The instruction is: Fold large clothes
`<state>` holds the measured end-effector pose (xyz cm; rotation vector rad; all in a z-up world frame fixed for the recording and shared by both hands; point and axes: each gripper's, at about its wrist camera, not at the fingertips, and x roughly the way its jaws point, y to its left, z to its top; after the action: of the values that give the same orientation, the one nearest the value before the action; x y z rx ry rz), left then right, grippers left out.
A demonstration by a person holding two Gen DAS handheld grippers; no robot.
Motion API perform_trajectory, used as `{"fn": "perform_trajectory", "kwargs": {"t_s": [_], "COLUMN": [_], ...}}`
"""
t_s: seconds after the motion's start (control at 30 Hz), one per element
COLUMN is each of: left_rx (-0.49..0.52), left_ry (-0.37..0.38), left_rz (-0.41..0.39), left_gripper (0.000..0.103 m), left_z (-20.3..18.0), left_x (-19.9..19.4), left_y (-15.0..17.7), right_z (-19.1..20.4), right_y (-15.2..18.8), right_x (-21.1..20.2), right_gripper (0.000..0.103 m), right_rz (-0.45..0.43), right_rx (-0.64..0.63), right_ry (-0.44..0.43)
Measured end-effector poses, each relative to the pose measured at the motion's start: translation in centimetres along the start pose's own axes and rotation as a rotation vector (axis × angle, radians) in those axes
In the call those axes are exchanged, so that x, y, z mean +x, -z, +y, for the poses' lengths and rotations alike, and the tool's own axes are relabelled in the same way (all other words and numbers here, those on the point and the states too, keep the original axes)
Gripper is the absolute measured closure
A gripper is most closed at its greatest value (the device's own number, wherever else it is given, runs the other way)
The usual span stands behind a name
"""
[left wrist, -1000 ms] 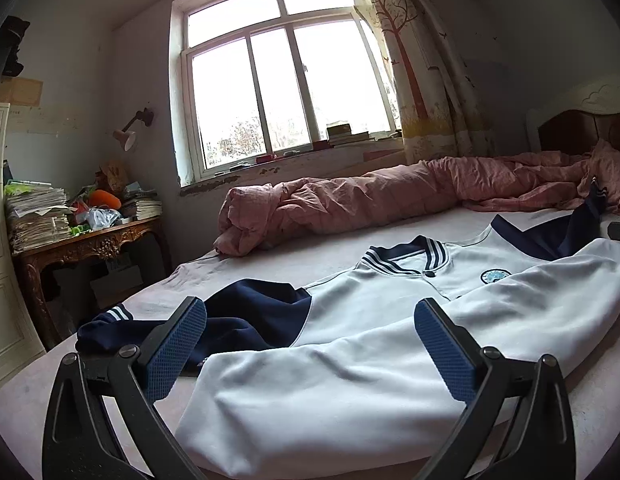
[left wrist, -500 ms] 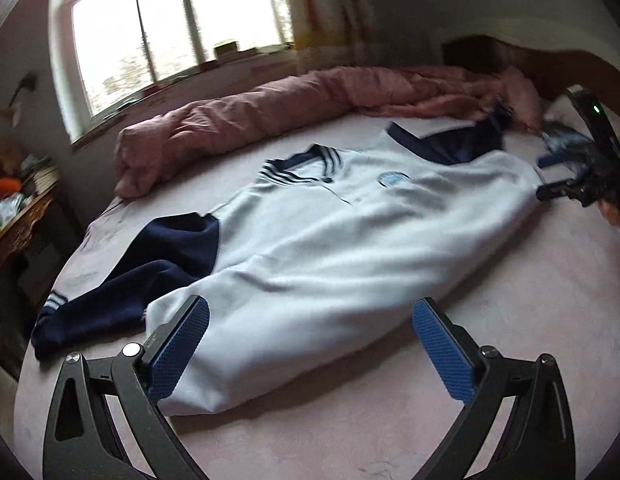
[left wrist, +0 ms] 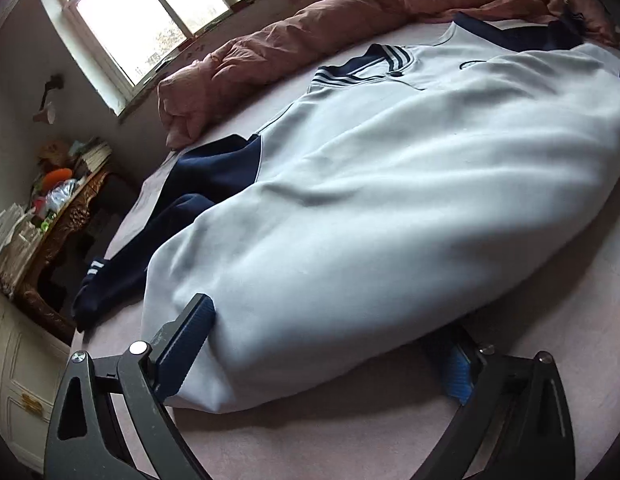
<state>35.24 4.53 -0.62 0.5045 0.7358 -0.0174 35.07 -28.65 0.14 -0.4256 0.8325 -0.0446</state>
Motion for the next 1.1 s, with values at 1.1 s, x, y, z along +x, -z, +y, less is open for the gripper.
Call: {"fn": "perform_trajectory", "kwargs": {"t_s": [1.1], "left_rx": [-0.380], "left_ry": [0.161], "left_rz": [-0.443], "left_gripper": [0.005], "left_z": [-0.4], "left_x": [-8.3], "left_y": [-12.4], "right_z": [-20.5], "right_y": [4.4], "right_x": [-4.1], "right_gripper": [0.019], "right_rz": [-0.298], "right_rx": [0.759], "right_ry": [-0.230]}}
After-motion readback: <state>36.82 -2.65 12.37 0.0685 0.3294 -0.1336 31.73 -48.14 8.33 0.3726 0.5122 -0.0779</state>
